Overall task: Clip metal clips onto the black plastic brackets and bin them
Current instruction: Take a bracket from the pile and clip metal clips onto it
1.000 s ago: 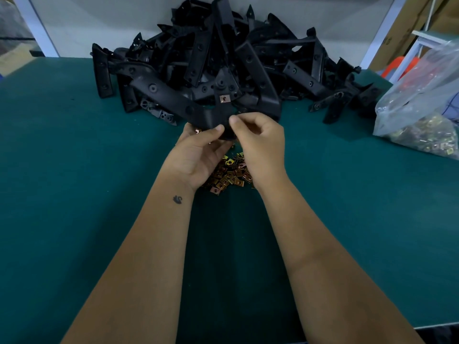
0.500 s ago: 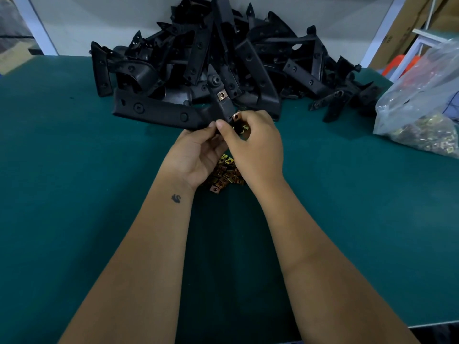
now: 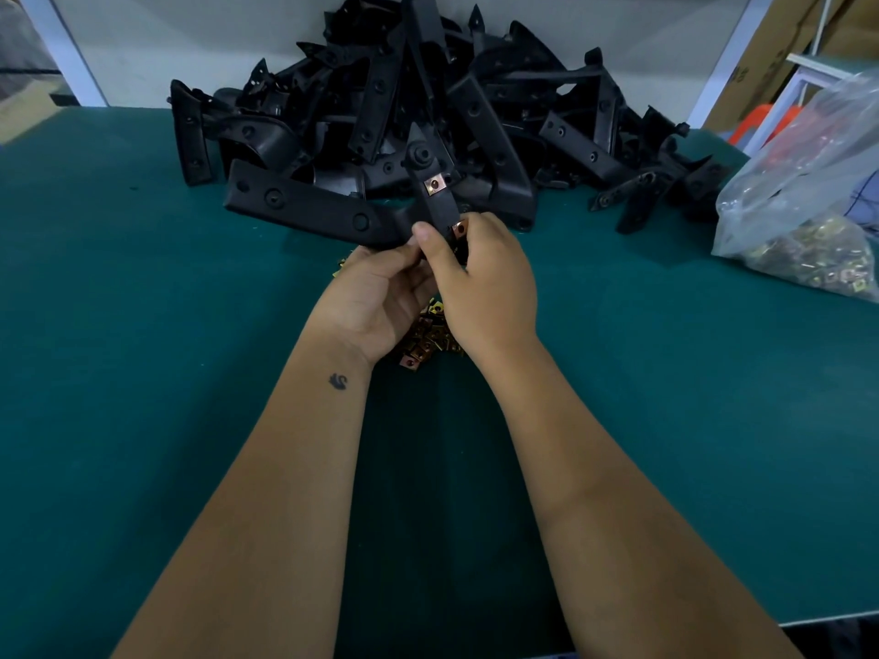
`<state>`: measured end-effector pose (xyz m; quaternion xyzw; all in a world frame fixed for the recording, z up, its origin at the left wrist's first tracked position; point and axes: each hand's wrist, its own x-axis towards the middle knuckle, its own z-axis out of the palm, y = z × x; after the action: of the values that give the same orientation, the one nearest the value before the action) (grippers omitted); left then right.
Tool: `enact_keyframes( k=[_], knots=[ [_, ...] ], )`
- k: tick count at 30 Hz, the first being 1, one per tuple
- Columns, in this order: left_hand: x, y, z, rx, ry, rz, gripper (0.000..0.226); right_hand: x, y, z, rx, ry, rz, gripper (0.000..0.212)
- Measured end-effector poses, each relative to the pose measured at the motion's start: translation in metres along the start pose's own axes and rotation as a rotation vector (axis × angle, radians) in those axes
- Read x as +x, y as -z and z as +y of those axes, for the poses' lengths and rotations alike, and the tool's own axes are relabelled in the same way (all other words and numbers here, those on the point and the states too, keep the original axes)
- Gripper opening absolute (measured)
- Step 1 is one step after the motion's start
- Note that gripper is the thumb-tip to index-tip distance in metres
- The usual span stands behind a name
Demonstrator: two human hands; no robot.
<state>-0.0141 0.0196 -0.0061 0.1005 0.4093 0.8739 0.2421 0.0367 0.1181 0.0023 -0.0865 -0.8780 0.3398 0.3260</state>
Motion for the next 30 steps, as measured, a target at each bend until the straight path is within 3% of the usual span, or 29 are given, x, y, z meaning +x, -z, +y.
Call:
enact_keyframes(
  k=[11,16,20,30],
  knots=[
    [-0.0020,-0.0020,0.0013,0.019,0.033,0.027,0.027,-0.0007,0.0003,-0.0003,-0.048,0.062,-0.014,0.040],
    [-0.0013,-0.0015,0.0004,0.006,0.026,0.038,0.028,-0.0006,-0.0004,-0.0035,0.052,-0.015,-0.050,0.032],
    [-0.0006,-0.0005,-0.0004,-0.039,0.008,0.025,0.024,-0.0014,-0.0013,-0.0052,0.099,-0.039,0.042,0.032],
    [-0.0010,-0.0004,0.0001,-0.053,0.010,0.037,0.020,-0.0039,-0.0005,-0.0039,-0.027,0.122,0.243,0.032]
  ],
)
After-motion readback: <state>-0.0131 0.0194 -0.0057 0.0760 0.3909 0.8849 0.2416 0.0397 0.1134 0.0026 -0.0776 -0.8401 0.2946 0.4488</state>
